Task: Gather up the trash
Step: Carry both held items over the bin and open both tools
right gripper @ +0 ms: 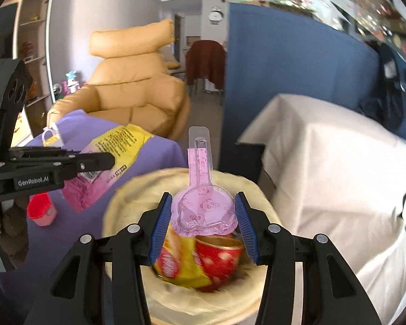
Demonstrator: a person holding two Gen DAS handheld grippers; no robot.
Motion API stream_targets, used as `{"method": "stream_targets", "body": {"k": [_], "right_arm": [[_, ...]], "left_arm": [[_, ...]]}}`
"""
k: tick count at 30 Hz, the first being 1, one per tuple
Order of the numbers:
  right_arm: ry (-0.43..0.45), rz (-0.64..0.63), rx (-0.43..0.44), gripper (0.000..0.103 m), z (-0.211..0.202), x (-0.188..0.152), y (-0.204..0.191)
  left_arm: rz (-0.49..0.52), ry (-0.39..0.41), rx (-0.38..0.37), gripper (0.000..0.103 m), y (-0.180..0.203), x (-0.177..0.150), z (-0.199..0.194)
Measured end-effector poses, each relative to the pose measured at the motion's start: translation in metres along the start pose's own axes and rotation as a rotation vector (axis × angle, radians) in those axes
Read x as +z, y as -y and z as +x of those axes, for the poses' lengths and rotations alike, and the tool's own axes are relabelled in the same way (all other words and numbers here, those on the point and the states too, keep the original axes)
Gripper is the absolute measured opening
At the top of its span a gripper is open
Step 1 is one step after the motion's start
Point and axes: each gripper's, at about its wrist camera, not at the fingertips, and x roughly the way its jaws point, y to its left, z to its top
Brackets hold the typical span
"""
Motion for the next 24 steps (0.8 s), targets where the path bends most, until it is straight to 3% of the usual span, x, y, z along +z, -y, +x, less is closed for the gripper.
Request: {"method": "stream_targets", "body": {"k": [10, 15, 18, 21, 24], "right_arm": [[-0.036, 0.081, -0.042, 0.045, 0.006, -0.023, 0.038], [-0.041, 0.121, -0.024, 0.045, 0.011, -0.027, 0.043], [-0.043, 0.146, 0.020, 0.045, 0.018, -0.026, 0.036], [-0.069, 0.136, 0.065, 0.045, 0.033, -0.024, 0.021], [-0.162, 0.121, 0.110, 0.045, 0.066, -0.028, 0.006]], "left_arm": [[-0.061, -0.101, -0.111, 0.016, 0.018, -0.003, 0.073], [-0.102, -0.125, -0.193, 0.056, 0.011, -0.006, 0.092], [-0.141, -0.096, -0.156, 0.066, -0.003, -0.006, 0.082], [-0.158, -0.053, -0.074, 0.070, -0.018, -0.010, 0.060], [-0.165, -0.026, -0.011, 0.070, -0.028, -0.016, 0.038]]}}
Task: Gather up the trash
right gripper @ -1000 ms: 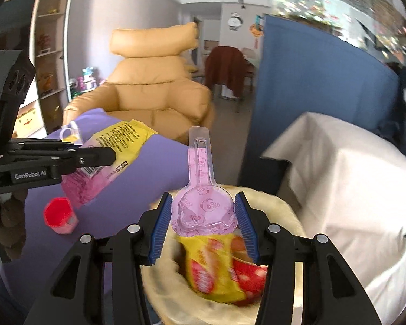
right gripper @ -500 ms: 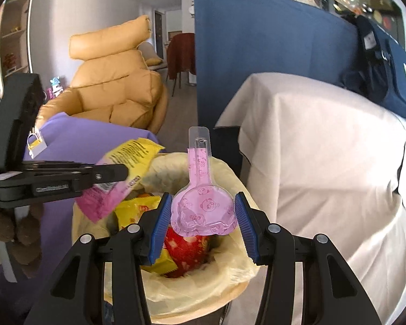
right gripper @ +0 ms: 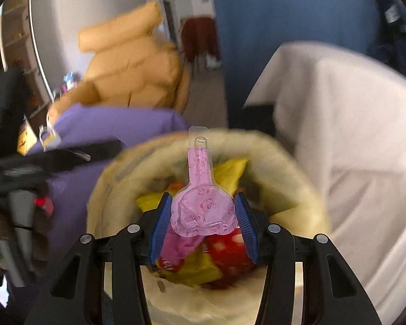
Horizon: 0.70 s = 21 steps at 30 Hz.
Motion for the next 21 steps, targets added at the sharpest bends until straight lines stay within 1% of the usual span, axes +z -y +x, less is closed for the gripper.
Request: {"method": "stream_targets", "body": {"k": [2, 3, 5, 9, 13, 14, 15, 17, 19, 21], "right_arm": [[-0.092, -0.004, -0.007, 0.045, 0.029, -0.002, -0.004], [-0.130, -0.009, -0.029, 0.046, 0.041, -0.004, -0.005], [-0.171, -0.016, -0.057, 0.045, 0.053, -0.007, -0.006], [-0.175, -0.003, -0.046, 0.046, 0.047, -0.008, -0.008], [-0.133, 0.011, -0.062, 0.047, 0.030, -0.013, -0.013], [-0.108, 0.015, -0.077, 0.049, 0.022, -0.015, -0.015], [-0.090, 0.019, -0.087, 0.054, 0.015, -0.017, -0.017], [-0.027, 0.028, -0.099, 0.055, -0.006, -0.023, -0.022], [0.040, 0.045, -0.081, 0.055, -0.034, -0.030, -0.030], [0.073, 0.046, -0.057, 0.055, -0.055, -0.036, -0.042]], "left_arm": [[0.010, 0.016, 0.053, 0.070, -0.004, -0.007, -0.017], [0.016, 0.022, 0.075, 0.070, -0.005, -0.011, -0.025], [0.033, 0.024, 0.107, 0.070, -0.007, -0.023, -0.043], [0.038, 0.009, 0.143, 0.070, -0.010, -0.043, -0.067], [0.067, 0.015, 0.185, 0.070, -0.006, -0.071, -0.094], [0.071, 0.020, 0.191, 0.070, -0.005, -0.078, -0.100], [0.074, 0.028, 0.198, 0.070, -0.004, -0.084, -0.107], [0.089, 0.050, 0.219, 0.070, 0.001, -0.099, -0.123], [0.097, 0.088, 0.248, 0.070, 0.005, -0.112, -0.141], [0.101, 0.109, 0.262, 0.070, 0.010, -0.121, -0.155]]}}
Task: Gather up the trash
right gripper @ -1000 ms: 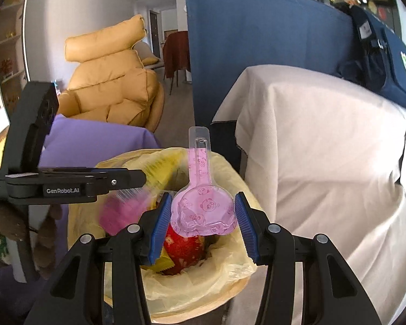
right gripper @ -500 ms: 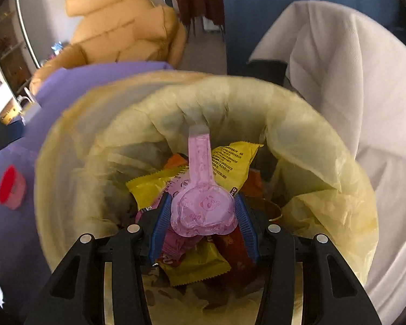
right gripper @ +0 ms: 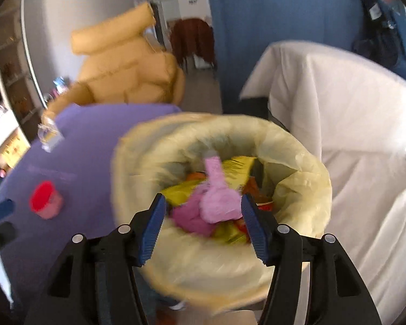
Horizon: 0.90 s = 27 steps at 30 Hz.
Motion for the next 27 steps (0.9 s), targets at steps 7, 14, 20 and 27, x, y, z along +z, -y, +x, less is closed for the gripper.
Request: {"method": "stream_targets", "body": {"k": [7, 14, 20, 27], "right_arm": [[0.049, -0.063, 0.046, 0.055, -0.076, -0.030, -0.058], [0.060, -0.069, 0.076, 0.055, -0.117, -0.069, -0.099], [0.059, -0.015, 0.084, 0.055, -0.129, -0.078, -0.102], [0.035, -0.010, 0.094, 0.055, -0.127, -0.081, -0.108]], "left_arm": [[0.043, -0.004, 0.049, 0.070, 0.013, -0.018, -0.046], [0.015, 0.010, 0.130, 0.070, 0.009, -0.030, -0.078], [0.037, 0.058, 0.250, 0.070, 0.014, -0.034, -0.100], [0.005, 0.018, 0.318, 0.070, 0.004, -0.036, -0.101]]}}
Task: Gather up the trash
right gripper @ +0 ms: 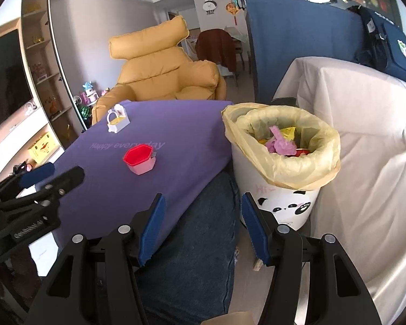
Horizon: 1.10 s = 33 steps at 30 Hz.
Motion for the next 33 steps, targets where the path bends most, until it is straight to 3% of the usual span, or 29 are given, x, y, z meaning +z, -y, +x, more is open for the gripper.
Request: {"method": "stream_targets", "body": {"k": [15, 33], "right_arm": [[0.026, -0.024, -0.028, 0.055, -0.001, 0.002, -0.004], [0.025, -0.023, -0.032, 0.055, -0.002, 0.002, -0.002]], "left_arm": [[-0.011, -0.076, -0.026, 0.070, 0.001, -0.006, 0.016], [-0.010, -0.074, -0.027, 0.070, 0.002, -0.006, 0.015]]}}
